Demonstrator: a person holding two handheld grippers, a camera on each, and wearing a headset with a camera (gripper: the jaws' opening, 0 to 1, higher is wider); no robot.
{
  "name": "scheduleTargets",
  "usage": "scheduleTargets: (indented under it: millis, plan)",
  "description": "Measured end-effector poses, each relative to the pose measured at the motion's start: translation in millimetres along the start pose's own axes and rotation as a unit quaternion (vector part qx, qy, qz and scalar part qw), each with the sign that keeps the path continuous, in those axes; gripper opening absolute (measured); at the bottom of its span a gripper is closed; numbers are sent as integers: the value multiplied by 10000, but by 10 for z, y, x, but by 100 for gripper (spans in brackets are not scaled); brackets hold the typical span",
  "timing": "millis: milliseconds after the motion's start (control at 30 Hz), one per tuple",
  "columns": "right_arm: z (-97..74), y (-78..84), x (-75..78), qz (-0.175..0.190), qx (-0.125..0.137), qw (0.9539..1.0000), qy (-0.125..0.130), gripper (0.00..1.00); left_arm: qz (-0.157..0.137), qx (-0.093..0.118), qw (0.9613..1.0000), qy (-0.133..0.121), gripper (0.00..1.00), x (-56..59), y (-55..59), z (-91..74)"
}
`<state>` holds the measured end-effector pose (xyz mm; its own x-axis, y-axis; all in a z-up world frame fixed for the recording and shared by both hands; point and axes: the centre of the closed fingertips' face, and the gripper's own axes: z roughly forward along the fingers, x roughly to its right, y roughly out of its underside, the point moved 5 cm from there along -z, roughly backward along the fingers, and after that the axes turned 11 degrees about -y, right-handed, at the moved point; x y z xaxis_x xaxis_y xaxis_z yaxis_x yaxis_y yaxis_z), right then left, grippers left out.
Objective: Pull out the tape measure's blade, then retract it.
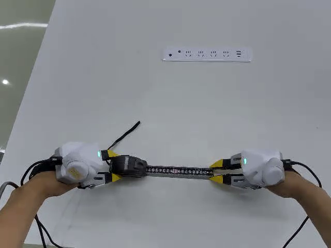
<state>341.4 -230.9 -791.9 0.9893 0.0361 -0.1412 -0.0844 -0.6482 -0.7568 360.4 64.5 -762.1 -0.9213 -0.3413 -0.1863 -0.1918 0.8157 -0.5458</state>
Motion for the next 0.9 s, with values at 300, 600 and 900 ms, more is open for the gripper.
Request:
scheduleTargets:
  millis: [300, 600, 900]
  plan:
    - [-125, 124, -24, 58, -124, 9999, 29, 10, 8, -5, 10000, 11, 27, 1, -7, 1]
    - [-223, 200, -43, 82, -234, 9997, 61, 10, 9, -15, 10000, 18, 27, 2, -9, -6]
    - [-337, 301, -72, 144, -317, 9994, 85, 10, 5, -23, 10000, 16, 27, 3, -8, -1]
